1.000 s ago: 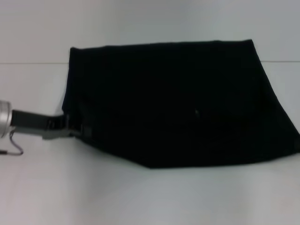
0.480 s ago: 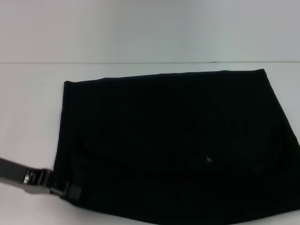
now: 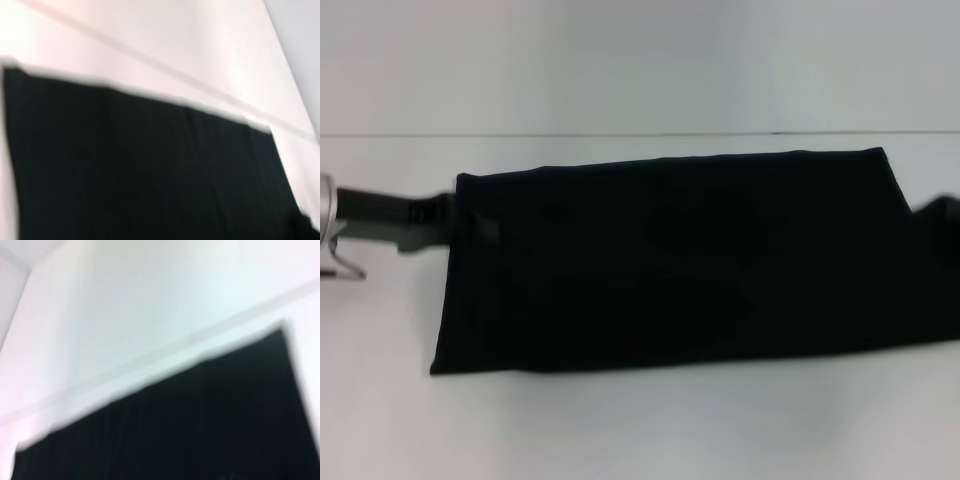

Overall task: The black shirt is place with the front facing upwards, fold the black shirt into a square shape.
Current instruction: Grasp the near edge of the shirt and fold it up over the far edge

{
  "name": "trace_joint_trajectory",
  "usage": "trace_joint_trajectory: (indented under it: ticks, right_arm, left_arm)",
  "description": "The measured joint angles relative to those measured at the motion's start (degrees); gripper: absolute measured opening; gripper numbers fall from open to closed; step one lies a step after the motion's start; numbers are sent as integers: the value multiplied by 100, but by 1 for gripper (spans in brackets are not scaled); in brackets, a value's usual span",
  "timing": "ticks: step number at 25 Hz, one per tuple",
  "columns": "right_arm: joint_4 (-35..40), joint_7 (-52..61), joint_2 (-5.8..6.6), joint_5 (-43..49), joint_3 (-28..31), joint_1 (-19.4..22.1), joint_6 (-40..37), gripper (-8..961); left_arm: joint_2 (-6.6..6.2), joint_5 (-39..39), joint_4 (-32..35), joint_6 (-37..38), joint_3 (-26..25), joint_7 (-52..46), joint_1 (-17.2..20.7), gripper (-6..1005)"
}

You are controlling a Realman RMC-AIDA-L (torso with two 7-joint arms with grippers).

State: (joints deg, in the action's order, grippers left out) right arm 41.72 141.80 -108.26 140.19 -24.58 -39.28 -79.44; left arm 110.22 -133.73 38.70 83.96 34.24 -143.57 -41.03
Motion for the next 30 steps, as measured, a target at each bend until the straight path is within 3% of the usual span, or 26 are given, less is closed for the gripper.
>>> trace_joint_trajectory:
  ticks: [6,14,21,30]
  right_arm:
    - [-641,-24,-23,-144,-127,-509,1963,55]
    - [-1324,-25,-279,-135,-1042,-1091,3731,56]
    - [-1581,13,-350,-145,-1313,-1206,4439,55]
    - [-1576,29,-343,-161,-1294,-1262,4514,80]
  left_arm:
    - [-99,12,-673,-1758,54,-183,-527,20]
    - [96,-129,-926,-3336,727,-525,-920,20]
    - [121,-133,-930,-3660,884,-586,-970,21]
    - [166,-137,-935,-3728,928,-526,-1016,24]
